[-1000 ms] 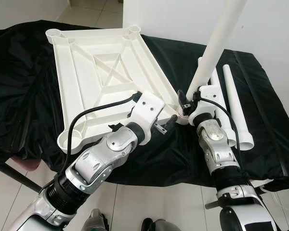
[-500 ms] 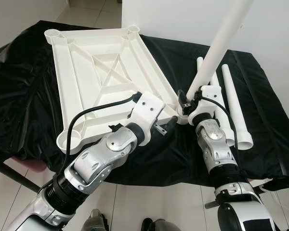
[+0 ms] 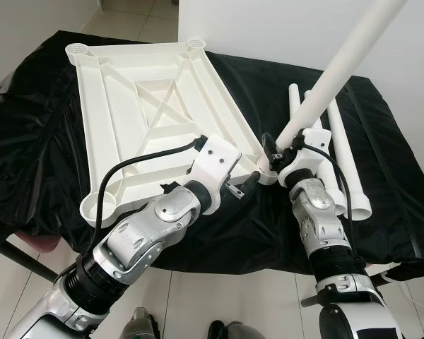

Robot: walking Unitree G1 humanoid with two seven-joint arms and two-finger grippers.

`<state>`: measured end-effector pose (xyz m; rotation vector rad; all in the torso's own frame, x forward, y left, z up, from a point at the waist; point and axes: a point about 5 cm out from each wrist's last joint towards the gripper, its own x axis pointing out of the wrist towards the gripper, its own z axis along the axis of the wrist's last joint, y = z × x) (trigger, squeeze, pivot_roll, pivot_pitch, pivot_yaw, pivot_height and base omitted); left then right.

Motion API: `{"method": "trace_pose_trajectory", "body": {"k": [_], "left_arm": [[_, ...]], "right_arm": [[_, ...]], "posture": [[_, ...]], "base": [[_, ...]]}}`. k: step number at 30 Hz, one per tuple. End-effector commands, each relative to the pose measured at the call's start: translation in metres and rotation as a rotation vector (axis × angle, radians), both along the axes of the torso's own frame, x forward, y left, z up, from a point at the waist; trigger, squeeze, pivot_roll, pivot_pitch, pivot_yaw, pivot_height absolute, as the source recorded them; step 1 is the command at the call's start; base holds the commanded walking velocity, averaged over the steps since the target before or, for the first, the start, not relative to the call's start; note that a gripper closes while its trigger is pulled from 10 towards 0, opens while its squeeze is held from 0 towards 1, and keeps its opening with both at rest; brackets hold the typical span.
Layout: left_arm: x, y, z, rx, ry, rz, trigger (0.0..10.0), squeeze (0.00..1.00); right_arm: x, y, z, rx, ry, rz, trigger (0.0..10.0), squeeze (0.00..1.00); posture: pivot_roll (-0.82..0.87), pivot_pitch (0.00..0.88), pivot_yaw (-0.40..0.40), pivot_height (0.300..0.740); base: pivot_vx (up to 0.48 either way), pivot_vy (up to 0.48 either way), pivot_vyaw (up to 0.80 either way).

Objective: Building children table

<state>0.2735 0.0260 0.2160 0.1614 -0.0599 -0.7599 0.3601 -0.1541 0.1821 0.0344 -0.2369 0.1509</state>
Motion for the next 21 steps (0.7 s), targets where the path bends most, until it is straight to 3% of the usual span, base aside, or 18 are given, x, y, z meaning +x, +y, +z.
{"method": "trace_pose_trajectory", "body": {"k": [1,21], "left_arm": [[-0.0155,-0.0132,0.001,0.036,0.023,-0.283,10.0,0.0],[-0.016,-0.0123,0.003,0.027,0.025,-0.266,10.0,0.0]], "right_arm": [[-0.0016,-0.0079,-0.0232,0.018,0.111,-0.042,10.0,0.0],[-0.0044,-0.0019,-0.0231,-0.005,0.103,-0.03,10.0,0.0]], "posture": [[0.12,0.144,-0.055,0.74],[0.07,0.196,-0.073,0.74]], "base": [[0.0,0.0,0.0],[0.0,0.0,0.0]]}}
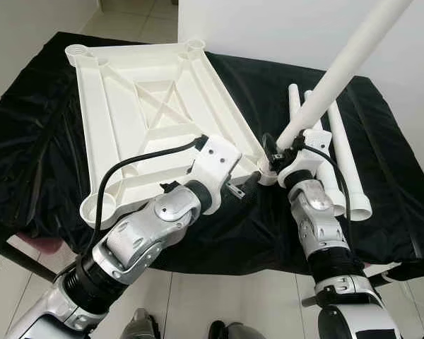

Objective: Building children table

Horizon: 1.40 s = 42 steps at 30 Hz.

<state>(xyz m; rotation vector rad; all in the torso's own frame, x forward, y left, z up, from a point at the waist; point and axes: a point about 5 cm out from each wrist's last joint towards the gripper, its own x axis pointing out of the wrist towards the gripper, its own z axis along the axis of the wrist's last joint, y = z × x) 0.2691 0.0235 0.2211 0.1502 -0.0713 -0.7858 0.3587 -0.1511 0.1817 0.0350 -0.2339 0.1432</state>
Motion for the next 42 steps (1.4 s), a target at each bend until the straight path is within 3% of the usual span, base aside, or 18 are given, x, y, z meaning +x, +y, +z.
{"method": "trace_pose_trajectory", "body": {"k": [1,18,23,31,42], "left_arm": [[-0.012,-0.009,-0.002,0.044,0.029,-0.241,10.0,0.0],[-0.008,-0.003,0.001,0.055,0.026,-0.229,10.0,0.0],[-0.009,-0.003,0.001,0.051,0.03,-0.224,10.0,0.0],[-0.009,-0.004,0.001,0.048,0.032,-0.228,10.0,0.0],[-0.009,-0.006,0.002,0.045,0.028,-0.229,10.0,0.0]], "right_arm": [[-0.004,-0.004,-0.022,-0.009,0.089,-0.023,10.0,0.0],[-0.016,0.003,-0.01,-0.04,-0.056,-0.013,10.0,0.0],[-0.021,0.007,-0.011,-0.119,-0.076,0.008,10.0,0.0],[-0.016,0.012,-0.015,-0.135,-0.006,0.048,10.0,0.0],[0.002,0.004,-0.007,-0.078,0.109,0.044,10.0,0.0]], "posture": [[0.08,0.194,-0.061,0.74],[0.12,0.195,-0.041,0.74],[0.12,0.196,-0.043,0.74],[0.11,0.189,-0.043,0.74],[0.12,0.168,-0.059,0.74]], "base": [[0.0,0.0,0.0],[0.0,0.0,0.0],[0.0,0.0,0.0],[0.0,0.0,0.0],[0.0,0.0,0.0]]}}
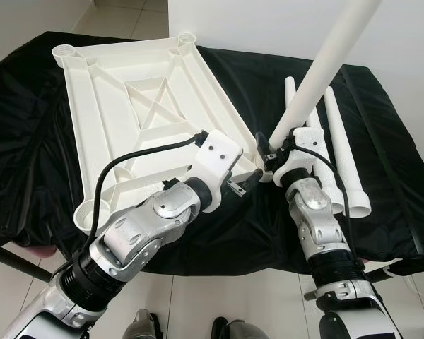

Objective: Building children table

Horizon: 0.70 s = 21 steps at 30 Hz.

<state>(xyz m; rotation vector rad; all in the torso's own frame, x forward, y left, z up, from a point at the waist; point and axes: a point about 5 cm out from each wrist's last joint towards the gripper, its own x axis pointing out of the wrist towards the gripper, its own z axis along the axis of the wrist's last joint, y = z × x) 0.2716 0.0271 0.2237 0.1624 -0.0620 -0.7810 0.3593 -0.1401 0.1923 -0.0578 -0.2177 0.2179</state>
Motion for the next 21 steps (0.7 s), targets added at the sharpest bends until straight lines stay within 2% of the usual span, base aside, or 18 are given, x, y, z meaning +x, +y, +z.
{"method": "trace_pose_trajectory", "body": {"k": [1,7,21], "left_arm": [[-0.0112,-0.0097,-0.0011,0.03,0.025,-0.233,10.0,0.0],[-0.0105,-0.0092,-0.0012,0.029,0.02,-0.228,10.0,0.0],[-0.012,-0.0087,-0.0013,0.032,0.022,-0.229,10.0,0.0]], "right_arm": [[0.0026,-0.0075,-0.0174,0.03,0.113,-0.023,10.0,0.0],[0.0075,-0.0115,-0.0175,0.111,0.17,-0.033,10.0,0.0],[0.0046,-0.0086,-0.0193,0.097,0.154,-0.061,10.0,0.0]], "posture": [[0.12,0.168,-0.059,0.74],[0.12,0.159,-0.062,0.74],[0.12,0.162,-0.063,0.74]], "base": [[0.0,0.0,0.0],[0.0,0.0,0.0],[0.0,0.0,0.0]]}}
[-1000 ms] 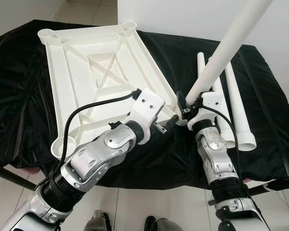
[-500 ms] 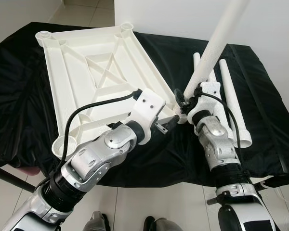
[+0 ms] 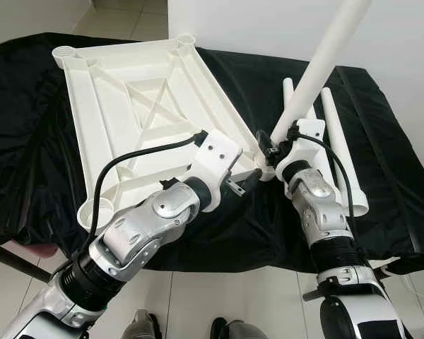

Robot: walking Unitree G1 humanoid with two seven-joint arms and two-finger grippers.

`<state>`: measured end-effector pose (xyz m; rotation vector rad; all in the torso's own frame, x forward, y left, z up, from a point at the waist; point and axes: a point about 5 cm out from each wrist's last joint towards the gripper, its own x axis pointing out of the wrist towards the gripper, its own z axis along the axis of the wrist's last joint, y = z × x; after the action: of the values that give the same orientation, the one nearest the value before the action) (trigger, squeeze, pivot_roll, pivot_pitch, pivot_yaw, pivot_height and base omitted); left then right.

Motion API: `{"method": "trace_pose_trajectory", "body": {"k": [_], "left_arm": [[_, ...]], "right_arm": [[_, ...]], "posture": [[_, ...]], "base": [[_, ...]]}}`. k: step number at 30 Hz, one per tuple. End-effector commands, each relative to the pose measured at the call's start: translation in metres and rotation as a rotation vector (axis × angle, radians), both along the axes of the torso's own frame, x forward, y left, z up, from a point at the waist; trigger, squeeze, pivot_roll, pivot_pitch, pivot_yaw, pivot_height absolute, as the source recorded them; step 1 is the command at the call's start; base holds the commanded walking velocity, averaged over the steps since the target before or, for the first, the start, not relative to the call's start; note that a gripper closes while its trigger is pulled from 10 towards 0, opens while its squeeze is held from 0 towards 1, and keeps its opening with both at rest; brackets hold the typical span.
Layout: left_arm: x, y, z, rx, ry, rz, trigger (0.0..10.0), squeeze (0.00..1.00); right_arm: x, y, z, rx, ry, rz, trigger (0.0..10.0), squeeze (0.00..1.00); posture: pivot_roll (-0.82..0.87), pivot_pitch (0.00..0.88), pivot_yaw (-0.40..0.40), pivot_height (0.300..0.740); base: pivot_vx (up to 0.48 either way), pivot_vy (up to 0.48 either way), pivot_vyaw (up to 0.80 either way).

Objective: Building children table

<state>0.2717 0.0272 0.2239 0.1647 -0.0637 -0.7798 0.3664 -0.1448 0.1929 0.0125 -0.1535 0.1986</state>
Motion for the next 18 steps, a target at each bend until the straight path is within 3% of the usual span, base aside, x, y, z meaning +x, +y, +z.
{"method": "trace_pose_trajectory", "body": {"k": [1,12,18], "left_arm": [[-0.012,-0.009,-0.002,0.031,0.024,-0.23,10.0,0.0],[-0.013,-0.009,-0.002,0.029,0.028,-0.228,10.0,0.0],[-0.013,-0.007,-0.002,0.026,0.03,-0.225,10.0,0.0]], "right_arm": [[-0.002,-0.004,-0.02,0.031,0.084,-0.046,10.0,0.0],[-0.002,0.009,-0.023,0.079,0.069,-0.165,10.0,0.0],[0.001,0.02,-0.023,0.118,0.074,-0.329,10.0,0.0]], "posture": [[0.12,0.162,-0.063,0.74],[0.13,0.165,-0.069,0.74],[0.13,0.171,-0.075,0.74]], "base": [[0.0,0.0,0.0],[0.0,0.0,0.0],[0.0,0.0,0.0]]}}
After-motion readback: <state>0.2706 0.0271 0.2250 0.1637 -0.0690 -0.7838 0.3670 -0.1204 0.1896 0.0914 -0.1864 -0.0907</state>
